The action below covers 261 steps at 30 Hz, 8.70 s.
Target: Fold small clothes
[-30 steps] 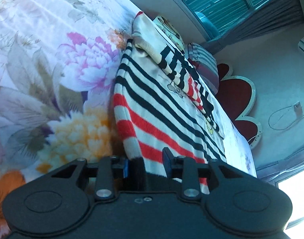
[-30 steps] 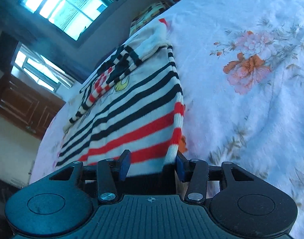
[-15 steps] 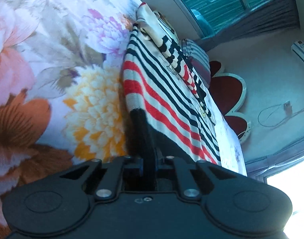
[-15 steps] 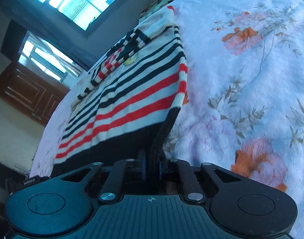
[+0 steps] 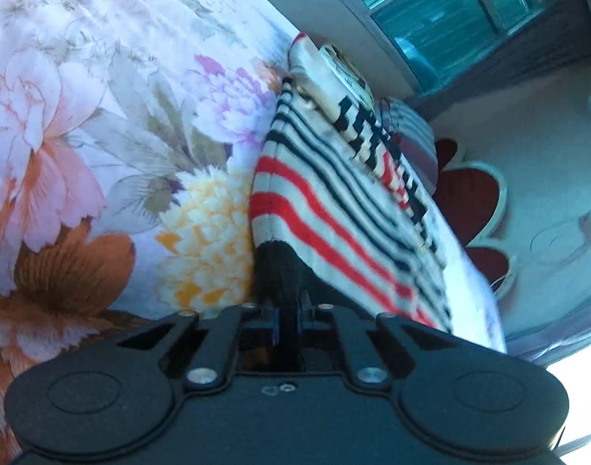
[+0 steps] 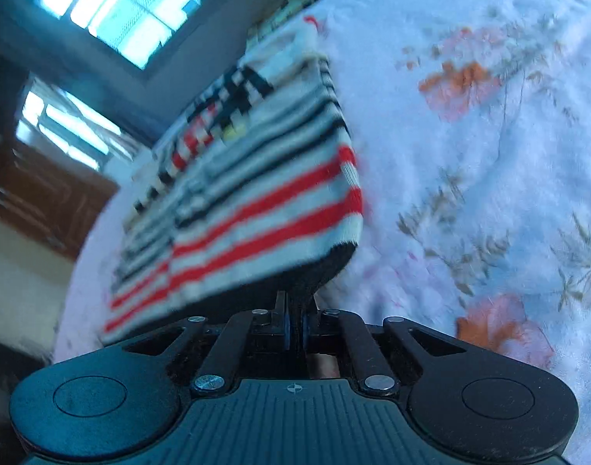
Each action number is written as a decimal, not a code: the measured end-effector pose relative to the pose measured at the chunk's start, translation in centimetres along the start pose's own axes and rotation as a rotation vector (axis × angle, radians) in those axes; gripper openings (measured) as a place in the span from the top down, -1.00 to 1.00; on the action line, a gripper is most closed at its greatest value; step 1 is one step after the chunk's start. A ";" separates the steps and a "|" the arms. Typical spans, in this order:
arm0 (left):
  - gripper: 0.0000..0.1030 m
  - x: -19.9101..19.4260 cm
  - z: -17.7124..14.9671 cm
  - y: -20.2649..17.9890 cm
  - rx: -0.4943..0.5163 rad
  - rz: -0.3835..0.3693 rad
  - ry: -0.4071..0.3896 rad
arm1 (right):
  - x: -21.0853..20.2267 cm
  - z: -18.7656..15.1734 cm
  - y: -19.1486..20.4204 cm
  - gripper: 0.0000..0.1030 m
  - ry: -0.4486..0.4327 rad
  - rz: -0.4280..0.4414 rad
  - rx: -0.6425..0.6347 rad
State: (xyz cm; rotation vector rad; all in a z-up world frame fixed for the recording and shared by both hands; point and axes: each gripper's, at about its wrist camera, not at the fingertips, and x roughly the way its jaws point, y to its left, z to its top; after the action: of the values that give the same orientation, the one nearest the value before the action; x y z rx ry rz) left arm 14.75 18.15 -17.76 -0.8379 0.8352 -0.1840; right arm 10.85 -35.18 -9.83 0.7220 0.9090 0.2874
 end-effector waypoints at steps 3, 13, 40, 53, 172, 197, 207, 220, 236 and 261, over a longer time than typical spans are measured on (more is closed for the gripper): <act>0.87 -1.3 0.8 -1.3 0.013 -0.051 -0.041 | -1.7 1.1 1.8 0.91 -0.070 0.033 -0.022; 0.87 0.6 9.1 -6.3 0.051 -0.125 -0.122 | -1.3 10.4 7.1 0.91 -0.126 0.035 -0.148; -0.53 23.8 25.9 -9.0 0.213 0.007 -0.120 | 21.4 33.9 0.0 -0.55 -0.218 0.122 0.031; 0.20 26.3 24.5 -12.8 0.688 0.248 0.020 | 24.6 29.4 4.1 0.44 -0.024 -0.079 -0.443; -0.37 19.5 3.1 -19.8 0.814 0.370 -0.130 | 20.8 8.0 11.5 0.23 -0.153 -0.246 -0.634; -0.11 14.7 6.9 -15.9 0.681 0.456 -0.117 | 17.8 9.9 9.1 0.67 -0.189 -0.288 -0.534; 0.22 10.5 8.2 -8.4 0.083 0.185 -0.164 | 17.3 11.2 10.8 0.67 -0.226 -0.232 -0.534; 0.67 16.4 13.6 -5.0 -0.230 0.039 -0.278 | 24.6 14.8 14.0 1.00 -0.132 -0.036 -0.474; 0.75 15.2 14.3 -4.8 -0.231 -0.063 -0.290 | 29.9 13.3 14.7 1.00 -0.054 -0.093 -0.606; -0.07 28.6 -0.7 -35.3 0.813 -0.007 0.162 | 8.2 22.7 -0.7 -0.44 -0.372 -0.037 -0.006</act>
State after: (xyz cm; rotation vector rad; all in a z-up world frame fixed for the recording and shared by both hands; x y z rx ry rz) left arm 39.45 -19.05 -9.22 -0.0606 0.8112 -0.5599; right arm 33.83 -41.59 -6.27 0.7230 0.5670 0.1159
